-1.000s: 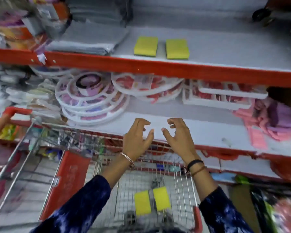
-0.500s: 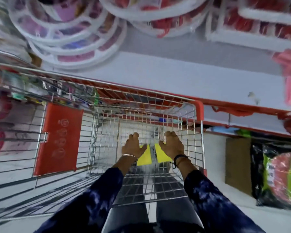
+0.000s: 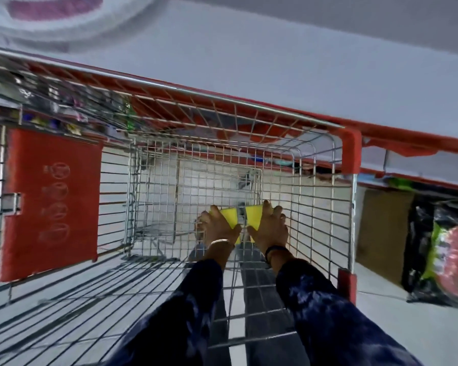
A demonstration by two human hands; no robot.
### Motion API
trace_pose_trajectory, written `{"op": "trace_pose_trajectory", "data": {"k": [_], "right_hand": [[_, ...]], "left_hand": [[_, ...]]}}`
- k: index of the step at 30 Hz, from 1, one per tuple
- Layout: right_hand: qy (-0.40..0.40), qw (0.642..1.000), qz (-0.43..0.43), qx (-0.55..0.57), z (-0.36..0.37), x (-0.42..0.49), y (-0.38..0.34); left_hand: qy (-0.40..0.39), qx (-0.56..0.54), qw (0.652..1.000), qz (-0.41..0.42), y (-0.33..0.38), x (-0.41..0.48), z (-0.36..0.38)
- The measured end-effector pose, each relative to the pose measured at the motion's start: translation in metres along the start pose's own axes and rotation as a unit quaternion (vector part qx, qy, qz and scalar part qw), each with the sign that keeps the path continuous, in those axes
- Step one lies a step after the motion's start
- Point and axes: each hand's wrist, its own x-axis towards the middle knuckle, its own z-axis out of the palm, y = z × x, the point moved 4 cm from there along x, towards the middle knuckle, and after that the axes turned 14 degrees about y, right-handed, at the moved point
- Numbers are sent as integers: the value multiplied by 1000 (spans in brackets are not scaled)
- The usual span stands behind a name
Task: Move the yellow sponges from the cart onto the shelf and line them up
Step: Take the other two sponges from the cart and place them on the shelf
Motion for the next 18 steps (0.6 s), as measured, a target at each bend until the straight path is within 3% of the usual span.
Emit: {"op": "trace_pose_trajectory", "data": {"k": [8, 18], "right_hand": [[10, 999, 1, 43, -28, -2, -4], [61, 993, -35, 90, -142, -35, -32]], "left_hand": [[5, 12, 998, 60, 13, 1, -39], [-9, 33, 991, 133, 46, -25, -140]]}}
